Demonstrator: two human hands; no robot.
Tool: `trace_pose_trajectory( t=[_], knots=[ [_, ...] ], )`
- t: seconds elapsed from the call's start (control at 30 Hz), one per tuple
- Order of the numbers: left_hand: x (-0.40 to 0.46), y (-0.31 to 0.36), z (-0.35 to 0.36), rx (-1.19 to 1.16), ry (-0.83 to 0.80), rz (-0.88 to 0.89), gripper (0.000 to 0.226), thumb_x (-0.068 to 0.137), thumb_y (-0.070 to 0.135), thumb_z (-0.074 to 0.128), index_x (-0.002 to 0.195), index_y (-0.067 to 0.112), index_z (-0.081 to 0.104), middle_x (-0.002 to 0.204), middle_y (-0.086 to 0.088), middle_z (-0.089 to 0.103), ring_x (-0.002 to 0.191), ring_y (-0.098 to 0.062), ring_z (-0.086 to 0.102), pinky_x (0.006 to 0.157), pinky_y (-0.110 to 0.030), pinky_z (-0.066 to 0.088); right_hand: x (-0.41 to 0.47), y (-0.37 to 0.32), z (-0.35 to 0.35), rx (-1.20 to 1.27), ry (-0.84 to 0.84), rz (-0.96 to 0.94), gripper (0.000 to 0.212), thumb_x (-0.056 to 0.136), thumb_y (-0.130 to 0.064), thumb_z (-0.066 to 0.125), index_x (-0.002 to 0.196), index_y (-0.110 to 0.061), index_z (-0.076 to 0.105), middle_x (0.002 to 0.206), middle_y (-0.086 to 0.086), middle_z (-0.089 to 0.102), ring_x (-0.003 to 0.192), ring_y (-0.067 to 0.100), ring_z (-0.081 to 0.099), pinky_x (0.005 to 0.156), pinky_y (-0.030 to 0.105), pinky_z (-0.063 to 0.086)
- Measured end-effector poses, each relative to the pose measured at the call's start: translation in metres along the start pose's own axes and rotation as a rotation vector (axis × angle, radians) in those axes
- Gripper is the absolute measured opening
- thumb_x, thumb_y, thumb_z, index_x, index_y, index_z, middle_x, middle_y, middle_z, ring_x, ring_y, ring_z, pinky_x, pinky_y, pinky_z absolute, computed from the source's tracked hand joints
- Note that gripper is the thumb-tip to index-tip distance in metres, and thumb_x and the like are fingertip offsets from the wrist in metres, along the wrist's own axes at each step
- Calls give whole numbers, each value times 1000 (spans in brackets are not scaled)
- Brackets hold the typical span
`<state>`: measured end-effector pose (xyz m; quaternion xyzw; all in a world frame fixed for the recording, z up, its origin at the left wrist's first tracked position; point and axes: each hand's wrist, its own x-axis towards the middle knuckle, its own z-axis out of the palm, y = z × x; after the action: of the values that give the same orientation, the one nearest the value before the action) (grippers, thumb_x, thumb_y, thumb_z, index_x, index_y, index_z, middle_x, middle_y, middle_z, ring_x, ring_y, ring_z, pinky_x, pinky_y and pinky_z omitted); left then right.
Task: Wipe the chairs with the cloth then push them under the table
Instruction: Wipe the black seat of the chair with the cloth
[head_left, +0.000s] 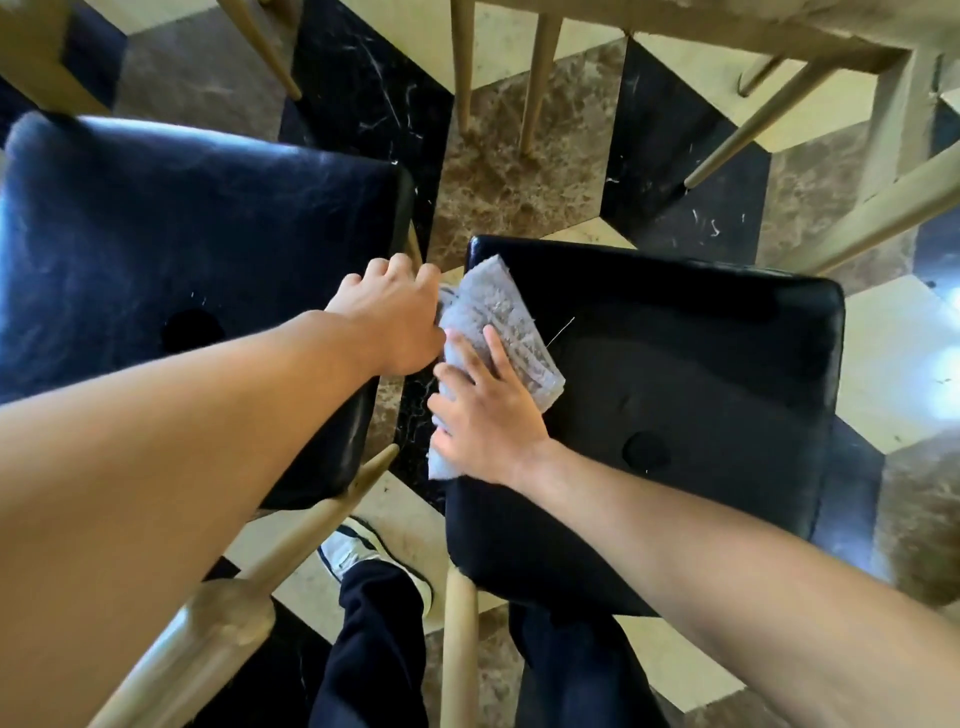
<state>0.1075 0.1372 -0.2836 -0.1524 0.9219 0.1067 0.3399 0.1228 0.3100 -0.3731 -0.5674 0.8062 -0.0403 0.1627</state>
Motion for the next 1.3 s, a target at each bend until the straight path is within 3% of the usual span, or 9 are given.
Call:
trace_pose_trajectory(
  t=[0.13,0.3,0.47,0.57,0.67,0.83,1.1,1.2,1.3],
  knots=[
    [-5,-1,-2,35,-21,54,58,94,39,49,144,14,34,142,-15,41,133,-35,37,103,-48,37,-39,-10,17,-21,-24,-226,32,93,-39,50,94,-17,73,113,7,68,142,38,40,122,62,15],
    [-3,5,1,16,-3,76,52,95,31,48,142,16,35,141,-12,41,132,-33,38,100,-46,39,-16,26,8,-115,-35,-376,38,97,-47,46,105,-20,71,118,6,67,138,34,42,121,59,19],
    [-4,9,6,67,-20,149,55,92,31,49,143,18,34,141,-11,41,128,-32,40,99,-46,41,22,53,-10,-105,26,-149,41,93,-42,52,100,-10,76,119,17,67,136,37,44,121,60,23],
    [-10,-2,6,161,-65,282,63,92,41,47,150,28,26,141,-8,40,127,-32,41,100,-51,43,37,46,-15,-89,-39,56,55,94,-44,34,121,-13,69,140,11,59,152,33,25,124,61,10],
    [-23,-12,10,283,-120,401,73,90,56,40,154,35,13,148,-8,36,132,-32,40,100,-52,45,26,18,-4,-75,20,149,45,92,-38,46,121,-14,69,141,12,59,154,34,18,123,63,6],
    [-39,-20,22,381,-221,420,94,85,71,41,157,30,-1,156,-7,27,139,-29,35,99,-49,48,-46,-19,26,-23,66,-103,37,90,-40,48,101,-16,75,128,11,63,144,41,34,121,65,12],
    [-47,-9,24,437,-257,492,95,87,75,41,158,31,-6,160,-7,21,142,-27,33,103,-45,48,-106,-29,47,-49,25,-384,28,97,-42,51,115,-27,68,144,5,59,149,36,35,119,62,26],
    [-46,-6,15,467,-244,503,95,86,75,39,158,30,-5,161,-6,21,141,-26,34,103,-45,47,-87,-4,34,-143,-56,-419,42,99,-49,42,133,-31,60,158,7,43,155,34,21,124,59,14],
    [-43,1,9,475,-233,491,94,87,74,38,158,29,-3,161,-7,19,141,-27,34,104,-45,46,-53,28,17,-201,-74,-254,54,101,-52,28,149,-35,43,167,6,25,157,31,4,126,54,-7]
  ],
)
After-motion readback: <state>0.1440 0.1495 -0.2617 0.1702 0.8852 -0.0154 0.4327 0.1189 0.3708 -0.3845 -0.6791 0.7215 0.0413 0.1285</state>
